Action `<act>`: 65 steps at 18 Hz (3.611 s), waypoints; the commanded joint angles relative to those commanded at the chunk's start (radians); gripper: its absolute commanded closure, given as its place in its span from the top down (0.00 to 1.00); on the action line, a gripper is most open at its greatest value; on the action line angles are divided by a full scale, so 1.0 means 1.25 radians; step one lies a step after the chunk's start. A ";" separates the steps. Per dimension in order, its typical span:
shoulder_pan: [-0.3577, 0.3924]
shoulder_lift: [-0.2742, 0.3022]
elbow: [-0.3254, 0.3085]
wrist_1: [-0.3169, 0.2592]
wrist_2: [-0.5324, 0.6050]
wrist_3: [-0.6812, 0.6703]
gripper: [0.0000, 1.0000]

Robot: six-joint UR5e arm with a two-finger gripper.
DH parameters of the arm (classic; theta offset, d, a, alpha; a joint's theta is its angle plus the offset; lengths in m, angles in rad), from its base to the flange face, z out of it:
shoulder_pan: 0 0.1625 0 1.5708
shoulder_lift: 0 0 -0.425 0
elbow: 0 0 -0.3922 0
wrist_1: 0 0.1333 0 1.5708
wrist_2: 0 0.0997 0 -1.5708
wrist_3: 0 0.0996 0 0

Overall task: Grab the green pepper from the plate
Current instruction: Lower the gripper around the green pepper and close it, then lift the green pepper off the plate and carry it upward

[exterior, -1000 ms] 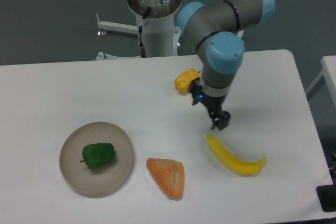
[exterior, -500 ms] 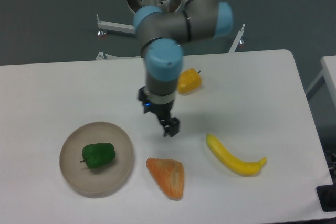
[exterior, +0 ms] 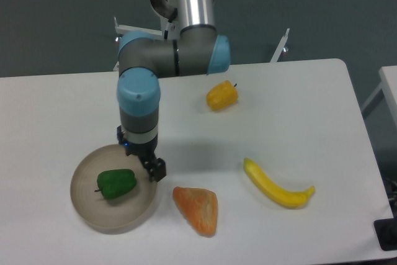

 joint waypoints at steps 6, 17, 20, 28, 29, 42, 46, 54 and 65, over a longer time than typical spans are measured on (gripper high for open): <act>-0.036 -0.027 0.000 0.033 0.000 0.000 1.00; -0.039 -0.049 -0.001 0.079 -0.002 -0.017 0.25; -0.037 -0.021 0.000 0.069 -0.001 -0.017 0.22; 0.117 0.147 0.000 -0.134 0.000 -0.005 0.22; 0.134 0.154 0.001 -0.146 0.000 -0.005 0.22; 0.350 0.171 -0.017 -0.248 0.083 0.391 0.22; 0.373 0.156 -0.018 -0.244 0.088 0.470 0.21; 0.379 0.105 0.023 -0.232 0.093 0.536 0.21; 0.371 0.099 0.021 -0.229 0.130 0.567 0.21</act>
